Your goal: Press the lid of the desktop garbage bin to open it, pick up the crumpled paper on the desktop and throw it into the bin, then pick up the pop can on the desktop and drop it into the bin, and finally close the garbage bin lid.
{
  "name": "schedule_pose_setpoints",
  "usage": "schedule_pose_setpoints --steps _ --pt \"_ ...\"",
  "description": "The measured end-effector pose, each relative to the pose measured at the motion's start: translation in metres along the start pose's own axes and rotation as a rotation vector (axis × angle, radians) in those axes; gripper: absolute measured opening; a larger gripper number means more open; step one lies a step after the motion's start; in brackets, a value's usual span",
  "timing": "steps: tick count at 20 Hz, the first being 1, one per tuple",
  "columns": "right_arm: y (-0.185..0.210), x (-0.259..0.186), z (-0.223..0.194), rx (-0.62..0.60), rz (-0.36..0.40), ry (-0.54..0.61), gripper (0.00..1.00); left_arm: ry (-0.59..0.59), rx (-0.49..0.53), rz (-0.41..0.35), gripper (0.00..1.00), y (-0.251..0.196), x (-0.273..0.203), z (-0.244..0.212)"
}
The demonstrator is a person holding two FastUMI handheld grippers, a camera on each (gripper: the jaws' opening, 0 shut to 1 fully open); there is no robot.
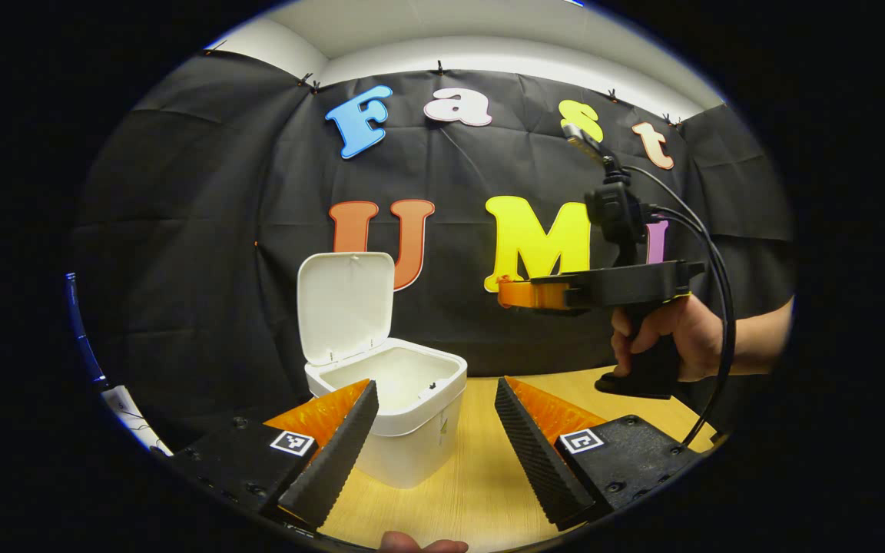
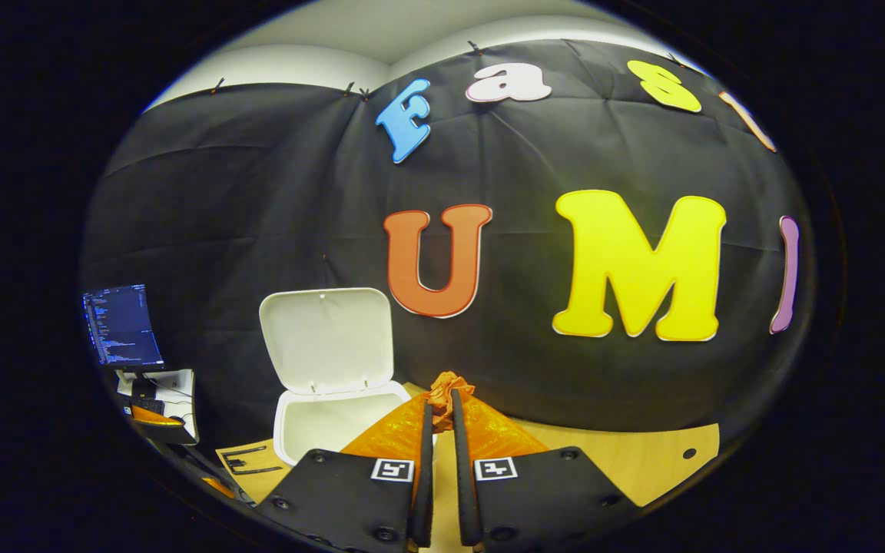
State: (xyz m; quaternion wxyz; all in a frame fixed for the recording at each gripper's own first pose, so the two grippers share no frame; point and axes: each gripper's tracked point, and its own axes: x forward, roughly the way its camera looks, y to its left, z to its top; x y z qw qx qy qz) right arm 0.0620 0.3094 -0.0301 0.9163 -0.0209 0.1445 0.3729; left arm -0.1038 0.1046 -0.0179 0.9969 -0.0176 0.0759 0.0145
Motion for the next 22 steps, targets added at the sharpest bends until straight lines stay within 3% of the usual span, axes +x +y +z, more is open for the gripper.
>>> schedule_pose_setpoints --steps 7,12,15,18,22 --pt "0.064 0.055 -0.031 -0.004 0.121 0.095 0.14 -0.003 -0.024 0.121 0.99 0.046 -0.012 -0.001" --pt "0.095 0.085 -0.067 -0.013 0.159 0.179 0.14 0.006 -0.031 0.217 0.99 0.081 -0.024 -0.006" --pt "0.104 0.091 -0.079 -0.03 0.17 0.205 0.23 -0.005 -0.04 0.259 1.0 0.096 -0.028 -0.006" --pt "0.104 0.097 -0.089 -0.031 0.149 0.222 0.26 0.006 -0.059 0.263 0.99 0.1 -0.027 -0.013" --pt "0.099 0.104 -0.101 -0.047 0.134 0.261 0.46 0.007 -0.076 0.275 0.99 0.108 -0.029 -0.019"
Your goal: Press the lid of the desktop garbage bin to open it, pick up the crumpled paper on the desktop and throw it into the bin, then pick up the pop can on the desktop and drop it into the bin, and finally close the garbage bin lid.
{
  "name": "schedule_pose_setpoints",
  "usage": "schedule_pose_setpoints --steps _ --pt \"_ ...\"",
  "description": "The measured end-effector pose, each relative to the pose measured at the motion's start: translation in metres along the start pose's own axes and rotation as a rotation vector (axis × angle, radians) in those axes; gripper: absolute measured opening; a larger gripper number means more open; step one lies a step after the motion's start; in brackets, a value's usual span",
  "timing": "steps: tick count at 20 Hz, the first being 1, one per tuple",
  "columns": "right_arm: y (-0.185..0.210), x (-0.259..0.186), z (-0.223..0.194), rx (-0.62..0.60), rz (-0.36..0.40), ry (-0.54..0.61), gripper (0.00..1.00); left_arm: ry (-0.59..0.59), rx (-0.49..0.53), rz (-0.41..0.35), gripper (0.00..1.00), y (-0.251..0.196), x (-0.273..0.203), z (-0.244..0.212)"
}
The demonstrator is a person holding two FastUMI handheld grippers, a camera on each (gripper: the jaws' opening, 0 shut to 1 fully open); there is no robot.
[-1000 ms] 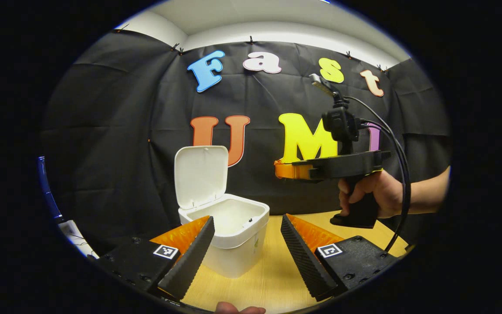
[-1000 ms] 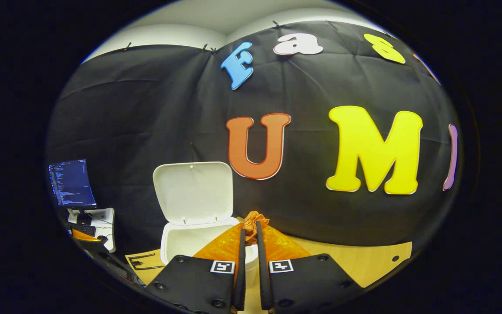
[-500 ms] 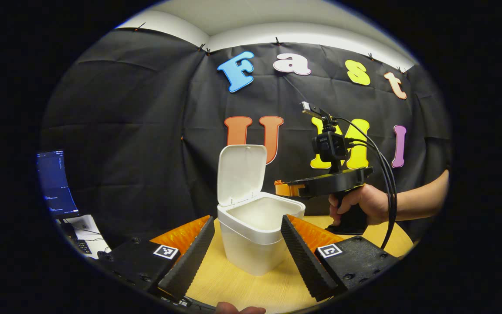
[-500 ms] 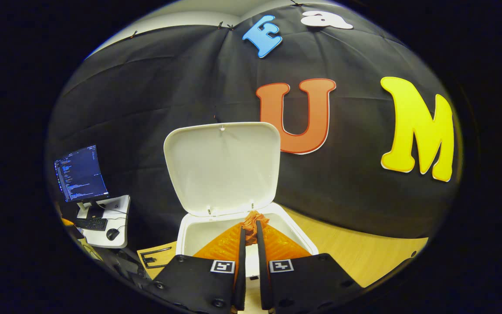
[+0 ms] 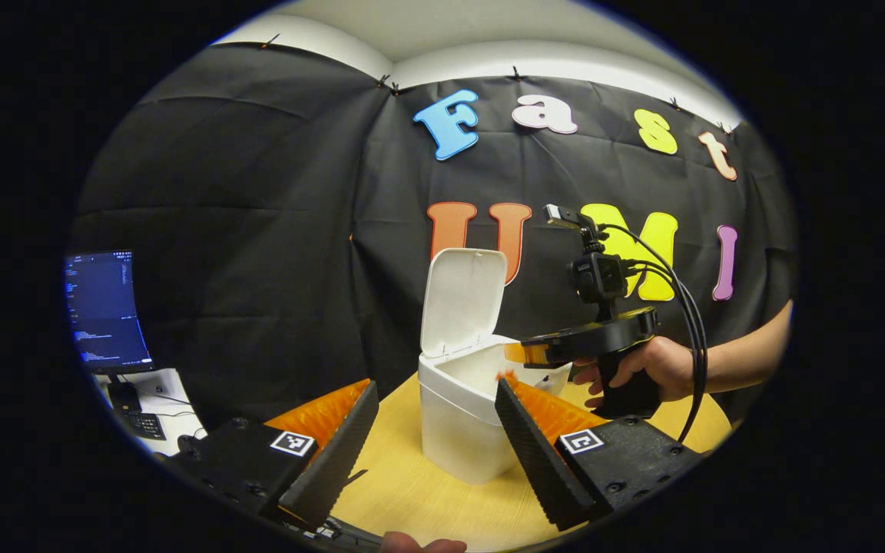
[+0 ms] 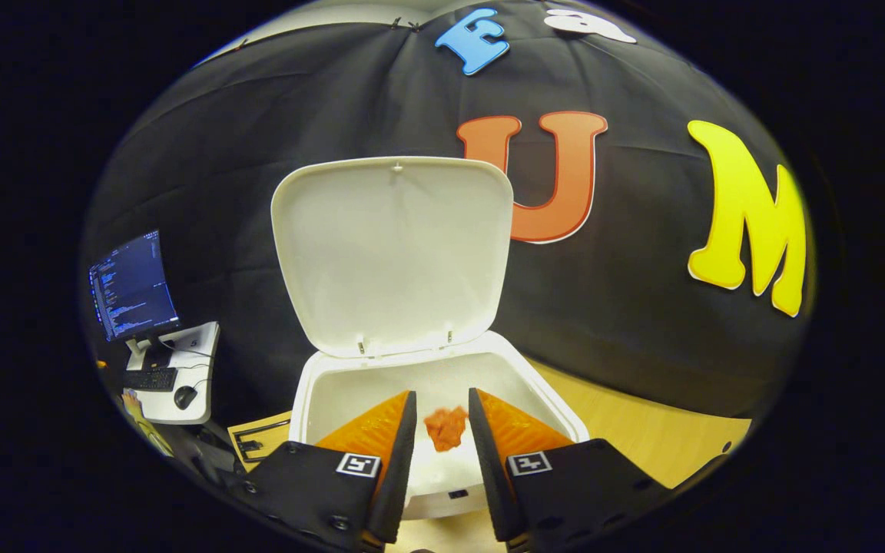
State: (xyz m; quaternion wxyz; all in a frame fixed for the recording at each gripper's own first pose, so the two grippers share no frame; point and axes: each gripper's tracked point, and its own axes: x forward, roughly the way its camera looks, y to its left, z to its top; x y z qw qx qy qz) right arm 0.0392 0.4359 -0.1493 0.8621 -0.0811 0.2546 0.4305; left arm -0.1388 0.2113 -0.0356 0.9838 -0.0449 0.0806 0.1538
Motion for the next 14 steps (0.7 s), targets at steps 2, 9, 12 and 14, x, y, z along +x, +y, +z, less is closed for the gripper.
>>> schedule_pose_setpoints --steps 2,9,12,14 --pt "-0.001 -0.002 0.0 -0.001 -0.001 0.002 0.53 0.006 -0.012 -0.008 1.0 0.001 0.002 -0.002" --pt "-0.022 -0.066 0.038 0.046 -0.053 -0.156 0.75 -0.007 -0.006 -0.153 1.0 -0.034 0.009 -0.009" --pt "-0.045 -0.115 0.048 0.082 -0.098 -0.237 0.86 0.01 -0.03 -0.241 1.0 -0.057 0.01 -0.02" --pt "-0.07 -0.151 0.046 0.104 -0.155 -0.277 0.86 0.006 0.001 -0.299 1.0 -0.076 0.01 -0.025"
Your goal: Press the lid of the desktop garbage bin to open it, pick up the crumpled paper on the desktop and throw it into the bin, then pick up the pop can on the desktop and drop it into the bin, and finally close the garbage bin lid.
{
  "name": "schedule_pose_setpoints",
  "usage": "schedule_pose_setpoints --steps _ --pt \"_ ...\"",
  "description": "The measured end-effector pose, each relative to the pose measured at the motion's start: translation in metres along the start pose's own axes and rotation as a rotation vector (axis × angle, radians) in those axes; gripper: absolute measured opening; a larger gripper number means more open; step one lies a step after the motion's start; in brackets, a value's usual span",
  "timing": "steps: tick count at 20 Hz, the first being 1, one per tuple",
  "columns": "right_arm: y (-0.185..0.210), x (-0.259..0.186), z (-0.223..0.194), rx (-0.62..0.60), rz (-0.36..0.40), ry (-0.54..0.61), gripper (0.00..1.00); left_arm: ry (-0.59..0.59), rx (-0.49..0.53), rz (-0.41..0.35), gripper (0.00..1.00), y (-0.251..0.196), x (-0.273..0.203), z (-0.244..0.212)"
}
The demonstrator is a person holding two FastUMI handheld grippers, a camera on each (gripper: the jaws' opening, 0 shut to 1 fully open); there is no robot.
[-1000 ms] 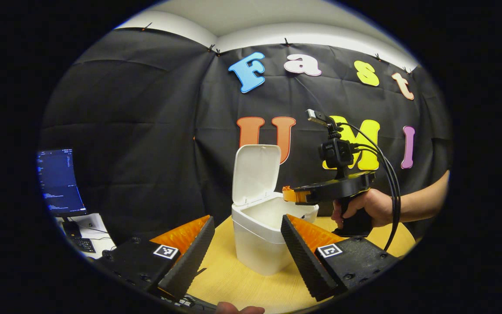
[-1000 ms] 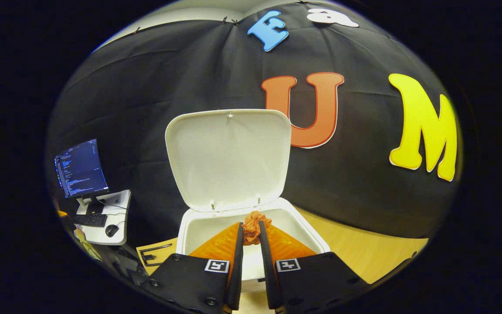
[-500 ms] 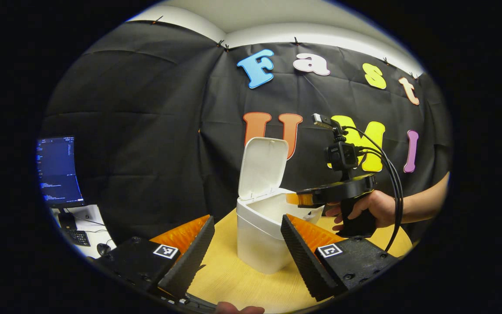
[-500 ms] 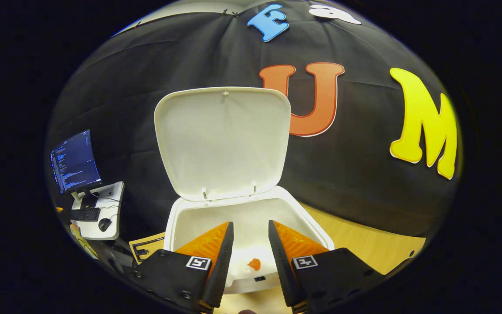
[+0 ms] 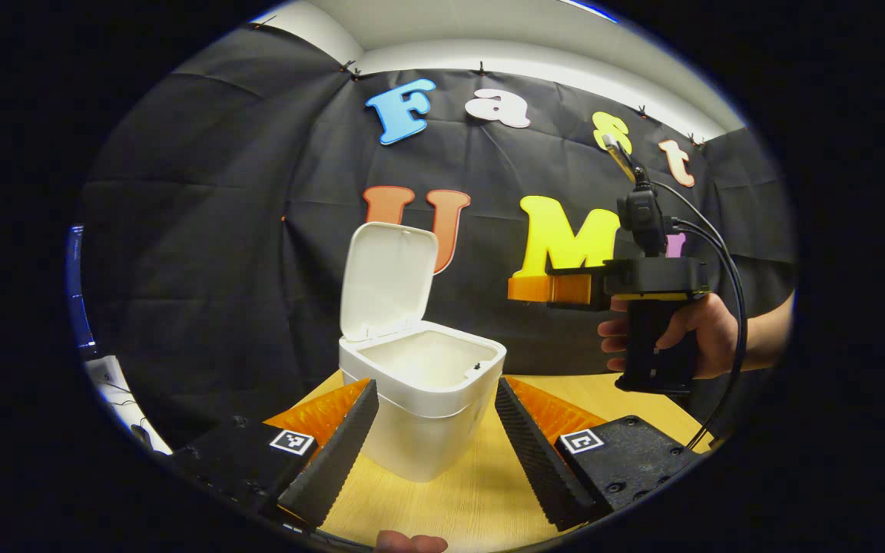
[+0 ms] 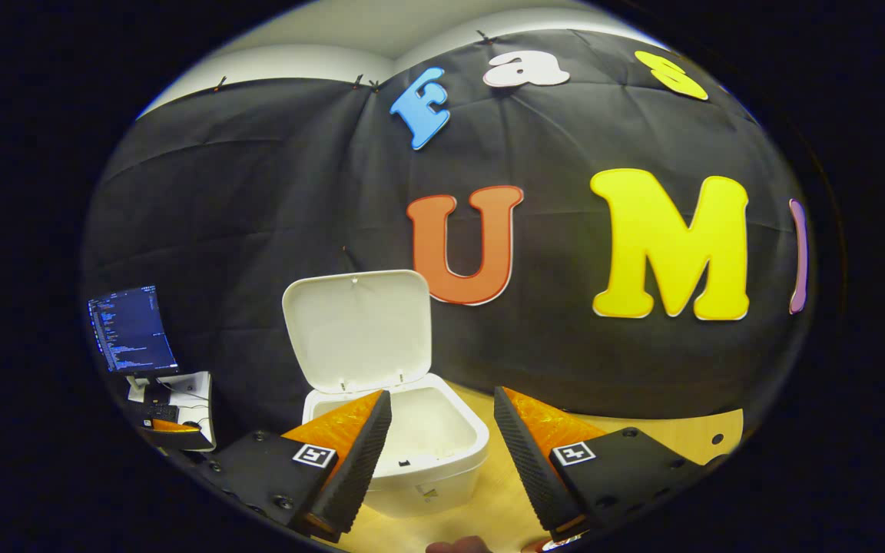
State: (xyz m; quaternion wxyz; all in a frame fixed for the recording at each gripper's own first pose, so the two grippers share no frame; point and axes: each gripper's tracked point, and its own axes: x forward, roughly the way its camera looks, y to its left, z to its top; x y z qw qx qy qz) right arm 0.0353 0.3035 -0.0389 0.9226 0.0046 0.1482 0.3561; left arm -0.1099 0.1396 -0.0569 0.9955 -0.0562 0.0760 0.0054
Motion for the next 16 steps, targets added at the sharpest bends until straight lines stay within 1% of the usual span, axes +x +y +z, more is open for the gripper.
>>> schedule_pose_setpoints --steps 5,7,8,11,13,14,16 --pt "-0.052 -0.07 0.013 0.009 -0.13 -0.082 0.87 -0.009 0.064 -0.116 1.0 -0.045 0.009 -0.015" --pt "-0.081 -0.102 0.016 -0.005 -0.218 -0.125 0.87 0.008 0.074 -0.167 0.99 -0.065 0.013 -0.029" --pt "-0.094 -0.117 0.017 -0.021 -0.248 -0.142 0.87 0.016 0.078 -0.188 0.99 -0.074 0.015 -0.036" --pt "-0.122 -0.16 0.008 -0.041 -0.32 -0.164 0.89 0.049 0.056 -0.271 1.0 -0.106 0.02 -0.06" --pt "-0.147 -0.187 -0.002 -0.044 -0.389 -0.167 0.88 0.073 0.044 -0.311 1.0 -0.122 0.026 -0.076" --pt "-0.153 -0.195 -0.005 -0.043 -0.411 -0.167 0.9 0.073 0.051 -0.326 1.0 -0.128 0.028 -0.08" --pt "-0.163 -0.21 -0.013 -0.063 -0.449 -0.175 0.9 0.075 0.082 -0.359 1.0 -0.14 0.033 -0.095"
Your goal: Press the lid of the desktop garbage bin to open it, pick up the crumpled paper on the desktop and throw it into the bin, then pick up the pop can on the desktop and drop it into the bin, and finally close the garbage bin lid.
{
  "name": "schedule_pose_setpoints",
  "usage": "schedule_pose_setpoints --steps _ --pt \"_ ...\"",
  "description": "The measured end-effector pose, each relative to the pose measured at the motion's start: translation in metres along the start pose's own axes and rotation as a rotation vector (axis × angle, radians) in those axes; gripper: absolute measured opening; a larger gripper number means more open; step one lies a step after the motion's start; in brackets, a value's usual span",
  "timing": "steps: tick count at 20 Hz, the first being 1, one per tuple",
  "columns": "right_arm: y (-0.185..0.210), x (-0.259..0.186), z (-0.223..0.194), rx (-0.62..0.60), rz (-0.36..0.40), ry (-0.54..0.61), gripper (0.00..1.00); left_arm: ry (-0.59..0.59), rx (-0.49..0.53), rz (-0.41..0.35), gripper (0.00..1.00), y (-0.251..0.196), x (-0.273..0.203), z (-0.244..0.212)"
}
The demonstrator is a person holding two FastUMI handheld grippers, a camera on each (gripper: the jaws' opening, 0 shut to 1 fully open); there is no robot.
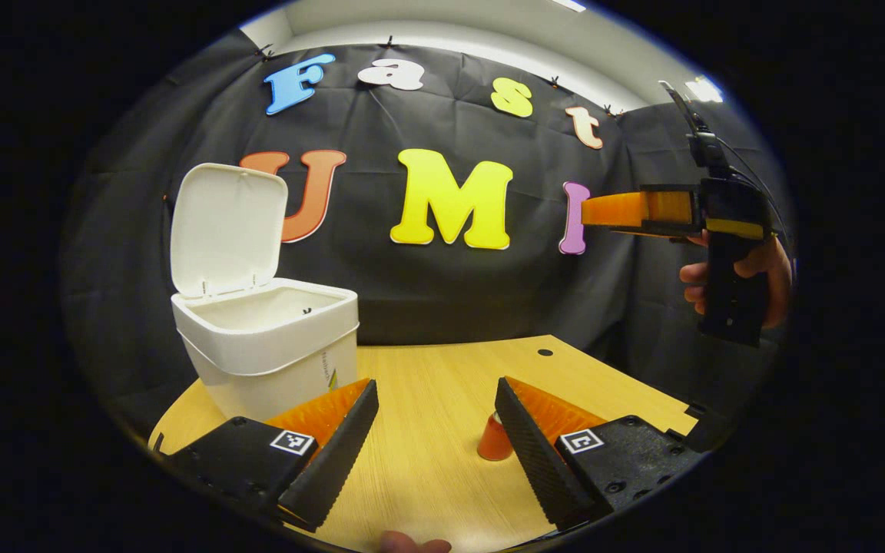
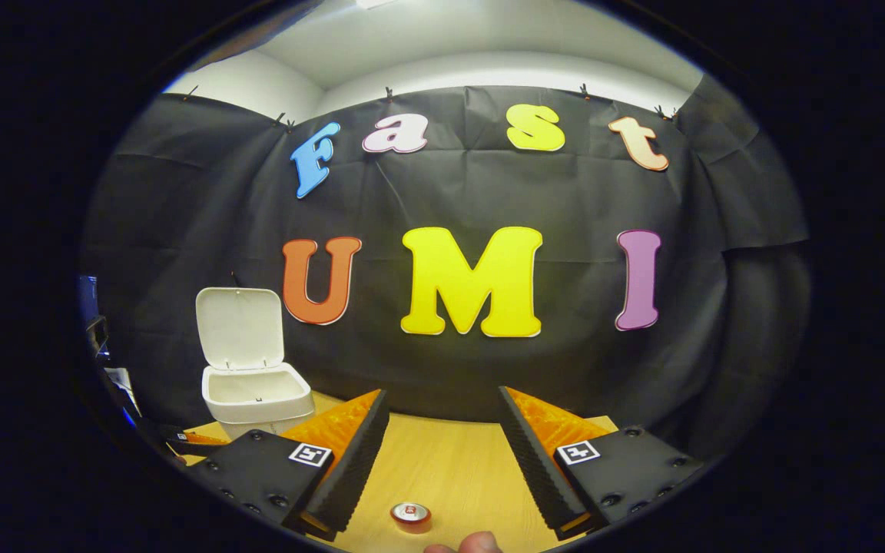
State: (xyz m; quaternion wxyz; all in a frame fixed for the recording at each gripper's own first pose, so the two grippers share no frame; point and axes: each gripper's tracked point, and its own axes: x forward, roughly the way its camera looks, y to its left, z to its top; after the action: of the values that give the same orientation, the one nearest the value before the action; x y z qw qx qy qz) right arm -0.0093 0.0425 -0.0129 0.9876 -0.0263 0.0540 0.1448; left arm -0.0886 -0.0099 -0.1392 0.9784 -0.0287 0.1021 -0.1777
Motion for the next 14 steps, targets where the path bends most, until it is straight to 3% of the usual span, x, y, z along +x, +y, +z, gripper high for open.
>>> schedule_pose_setpoints --steps 10,14 --pt "-0.073 -0.053 -0.046 -0.057 -0.183 0.067 0.92 0.122 0.053 -0.149 1.0 -0.069 0.077 -0.112" --pt "-0.096 -0.07 -0.05 -0.057 -0.236 0.084 0.91 0.166 0.098 -0.164 1.0 -0.08 0.101 -0.14"
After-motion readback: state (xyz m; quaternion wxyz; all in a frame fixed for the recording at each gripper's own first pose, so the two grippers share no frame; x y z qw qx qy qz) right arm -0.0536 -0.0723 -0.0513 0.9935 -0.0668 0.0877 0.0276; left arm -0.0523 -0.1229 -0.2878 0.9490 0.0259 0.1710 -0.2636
